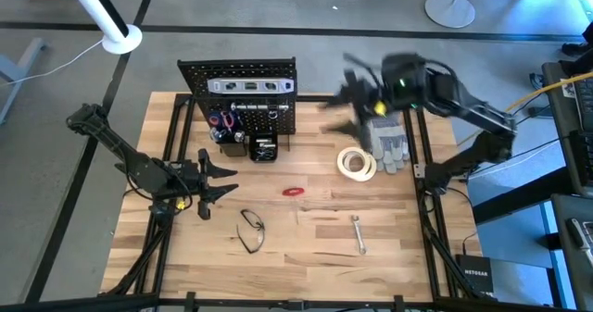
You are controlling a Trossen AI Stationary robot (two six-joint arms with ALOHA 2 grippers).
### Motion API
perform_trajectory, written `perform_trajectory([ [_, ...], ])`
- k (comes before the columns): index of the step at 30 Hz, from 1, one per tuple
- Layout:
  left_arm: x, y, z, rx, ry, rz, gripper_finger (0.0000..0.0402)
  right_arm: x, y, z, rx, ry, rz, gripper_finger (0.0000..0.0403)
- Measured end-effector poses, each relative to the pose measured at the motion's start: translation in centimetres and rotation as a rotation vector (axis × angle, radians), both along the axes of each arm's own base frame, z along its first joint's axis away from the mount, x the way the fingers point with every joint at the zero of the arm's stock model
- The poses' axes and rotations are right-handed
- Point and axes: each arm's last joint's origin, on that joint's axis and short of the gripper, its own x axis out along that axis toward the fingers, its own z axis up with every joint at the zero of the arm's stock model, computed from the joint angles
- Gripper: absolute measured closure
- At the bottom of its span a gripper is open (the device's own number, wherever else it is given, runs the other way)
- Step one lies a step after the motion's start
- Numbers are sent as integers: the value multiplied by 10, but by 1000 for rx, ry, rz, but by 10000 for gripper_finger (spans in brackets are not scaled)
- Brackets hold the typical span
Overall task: Hang tools onto peg board
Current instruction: Put the wrench into the left pegboard organizer bin
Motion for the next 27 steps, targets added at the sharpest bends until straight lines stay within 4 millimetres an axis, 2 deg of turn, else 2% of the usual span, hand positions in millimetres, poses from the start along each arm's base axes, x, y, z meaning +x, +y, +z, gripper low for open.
perform_trajectory([
  [3,0,0,-2,6,18,0,247,-21,31,-7,61,163,59,163],
  [6,0,0,-5,-14,39,1,247,-29,59,-26,86,354,35,169],
  [12,1,-1,-17,-68,107,9,247,-26,113,-98,44,664,-28,170],
  [16,5,-4,-21,-93,123,2,247,-27,144,-155,45,775,-92,171],
  [22,12,-10,-25,-95,127,2,247,-47,184,-222,267,920,-179,171],
  [27,25,-19,-35,-87,142,4,247,-63,200,-264,535,997,-411,171],
])
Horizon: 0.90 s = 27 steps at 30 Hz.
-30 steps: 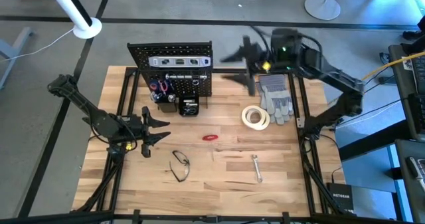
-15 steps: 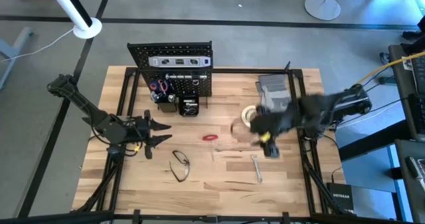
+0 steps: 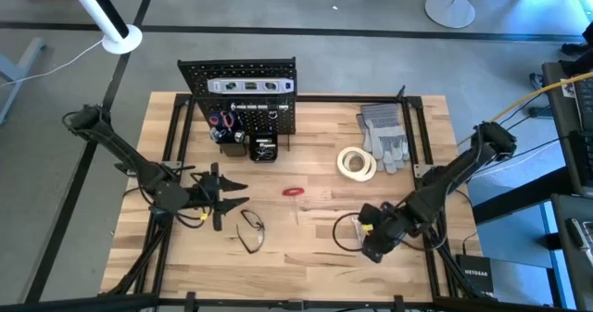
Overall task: Hang tools onto peg board
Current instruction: Put the wrench into the left pegboard organizer bin
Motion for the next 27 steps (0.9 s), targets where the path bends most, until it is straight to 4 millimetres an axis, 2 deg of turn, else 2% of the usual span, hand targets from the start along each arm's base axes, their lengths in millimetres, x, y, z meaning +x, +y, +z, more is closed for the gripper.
perform_trajectory([
  [5,12,-9,-12,-19,13,5,247,-1,2,-39,37,146,-228,171],
  [14,18,-13,-21,-121,15,27,247,18,12,-88,-31,230,-280,171],
  [22,18,-14,-18,-123,-5,23,247,21,11,-103,-94,267,-298,174],
  [27,18,-14,-19,-124,-5,24,247,21,9,-104,-114,262,-306,218],
])
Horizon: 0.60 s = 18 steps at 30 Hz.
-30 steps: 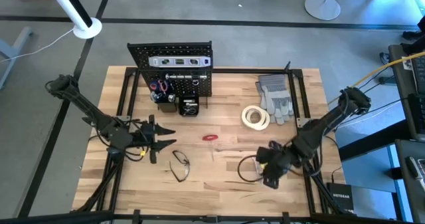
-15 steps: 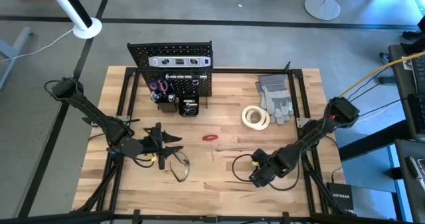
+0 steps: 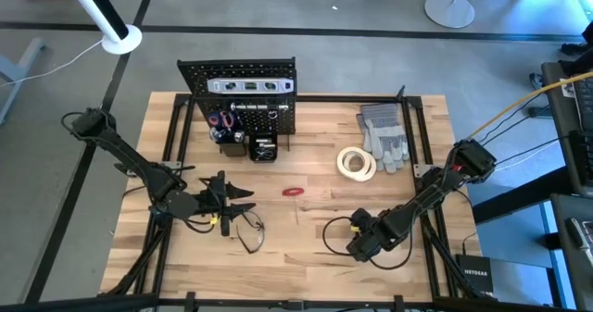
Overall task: Hang tools onto peg board
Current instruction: Put the wrench into the left pegboard organizer bin
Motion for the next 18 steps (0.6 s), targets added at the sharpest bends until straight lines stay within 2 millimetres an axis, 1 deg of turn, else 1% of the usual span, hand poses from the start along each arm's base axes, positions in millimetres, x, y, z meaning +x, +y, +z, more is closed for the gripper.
perform_trajectory([
  [7,0,0,0,9,3,0,247,0,-1,-2,-20,1,0,311],
  [11,0,0,0,11,6,0,247,1,0,-2,-31,-20,18,355],
  [14,0,1,-1,17,9,0,247,-1,3,-2,-51,-38,62,373],
  [18,0,1,-1,29,11,-2,247,-1,4,-3,-68,-53,86,370],
])
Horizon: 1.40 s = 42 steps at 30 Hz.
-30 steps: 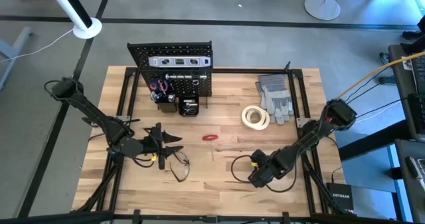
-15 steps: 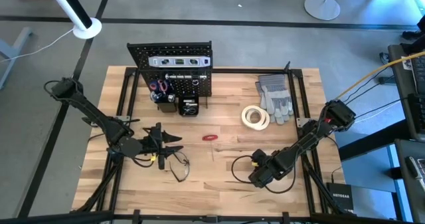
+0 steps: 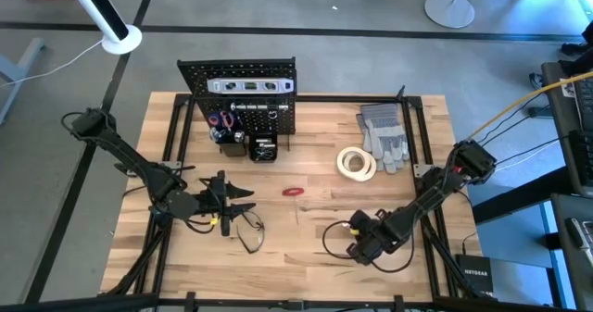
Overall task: Hang tools onto peg board
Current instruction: Put the wrench into the left pegboard organizer bin
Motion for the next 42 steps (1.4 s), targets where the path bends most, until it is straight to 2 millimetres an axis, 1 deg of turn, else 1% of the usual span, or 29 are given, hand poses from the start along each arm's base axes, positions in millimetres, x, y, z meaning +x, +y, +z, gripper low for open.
perform_trajectory([
  [3,0,0,0,1,0,0,247,0,2,0,-13,-20,36,368],
  [8,0,0,0,-1,-1,0,247,2,3,1,-22,-45,103,376],
  [15,0,0,0,-1,-1,0,247,10,6,7,-87,-119,178,377],
  [18,0,0,0,-1,-1,0,247,15,7,10,-132,-181,202,385],
  [22,1,-1,-1,-33,-3,7,247,19,9,10,-162,-232,280,400],
  [25,4,-3,-8,-39,18,11,247,21,8,11,-178,-243,326,402],
  [27,6,-5,-14,-48,35,17,247,22,6,11,-173,-237,328,401],
  [35,16,-12,-39,-84,100,46,247,18,2,3,-210,-210,371,401],
  [38,17,-13,-43,-97,106,52,247,18,2,-1,-236,-209,377,401],
  [42,18,-14,-41,-104,91,50,247,19,1,-3,-269,-216,369,397],
])
